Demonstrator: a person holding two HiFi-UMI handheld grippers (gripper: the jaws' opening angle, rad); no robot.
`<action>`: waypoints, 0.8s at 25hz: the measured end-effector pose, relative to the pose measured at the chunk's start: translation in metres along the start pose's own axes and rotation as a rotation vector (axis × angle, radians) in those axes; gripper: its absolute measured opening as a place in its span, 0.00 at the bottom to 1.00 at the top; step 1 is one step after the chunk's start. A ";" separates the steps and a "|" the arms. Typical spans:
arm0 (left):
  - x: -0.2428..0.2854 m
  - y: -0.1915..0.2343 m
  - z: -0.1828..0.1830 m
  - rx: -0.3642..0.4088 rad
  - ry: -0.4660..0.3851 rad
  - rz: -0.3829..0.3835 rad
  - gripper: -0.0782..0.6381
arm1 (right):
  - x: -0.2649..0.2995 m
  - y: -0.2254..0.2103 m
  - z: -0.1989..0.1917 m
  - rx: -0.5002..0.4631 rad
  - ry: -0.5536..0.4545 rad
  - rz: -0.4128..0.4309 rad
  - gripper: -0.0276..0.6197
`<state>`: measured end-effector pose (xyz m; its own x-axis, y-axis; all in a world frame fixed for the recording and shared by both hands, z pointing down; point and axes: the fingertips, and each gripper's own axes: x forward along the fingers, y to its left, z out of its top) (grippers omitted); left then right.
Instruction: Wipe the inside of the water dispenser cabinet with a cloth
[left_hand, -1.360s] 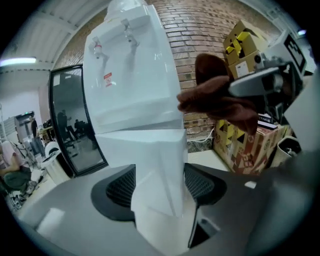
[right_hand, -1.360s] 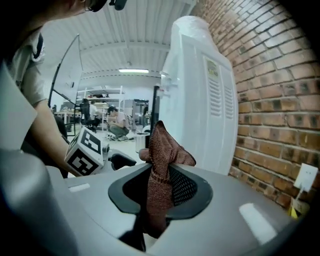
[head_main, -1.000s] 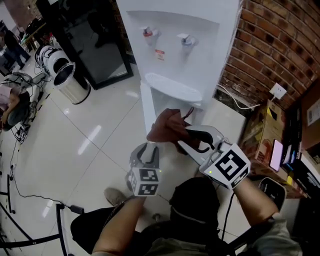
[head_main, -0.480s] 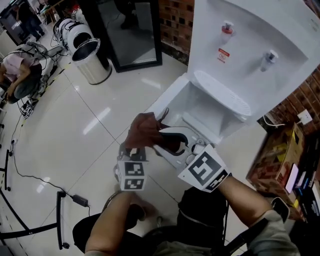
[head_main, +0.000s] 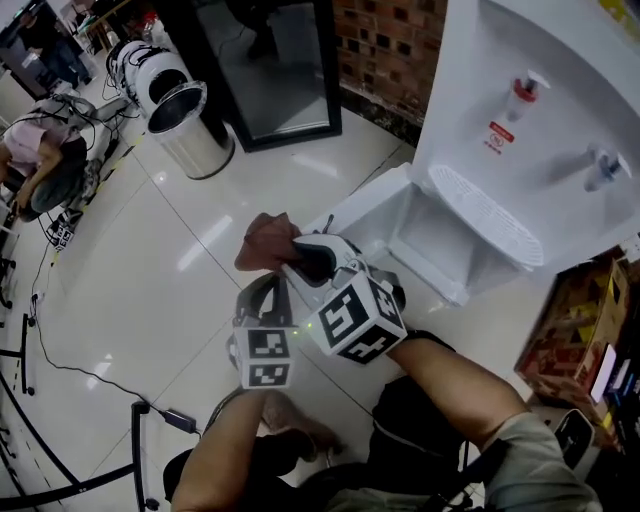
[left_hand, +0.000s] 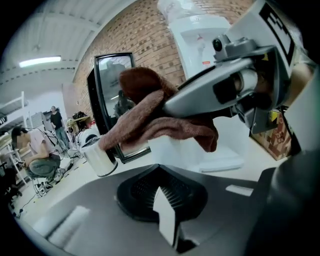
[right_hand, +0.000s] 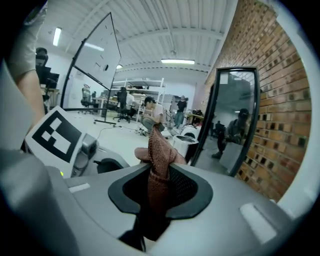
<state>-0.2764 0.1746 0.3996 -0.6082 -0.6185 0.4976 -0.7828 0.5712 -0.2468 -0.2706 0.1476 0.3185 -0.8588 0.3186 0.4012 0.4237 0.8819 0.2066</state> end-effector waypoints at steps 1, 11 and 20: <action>0.002 0.003 0.001 -0.006 -0.005 0.004 0.11 | -0.001 -0.015 -0.004 0.022 0.001 -0.054 0.20; 0.007 0.009 -0.002 0.006 0.022 0.024 0.11 | -0.069 -0.166 -0.078 0.358 0.025 -0.616 0.20; 0.012 0.009 -0.001 0.078 0.063 -0.042 0.11 | -0.088 -0.127 -0.061 0.361 -0.154 -0.499 0.20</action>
<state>-0.2909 0.1730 0.4042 -0.5666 -0.6047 0.5597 -0.8171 0.4998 -0.2873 -0.2315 -0.0134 0.3110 -0.9709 -0.1388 0.1954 -0.1393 0.9902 0.0113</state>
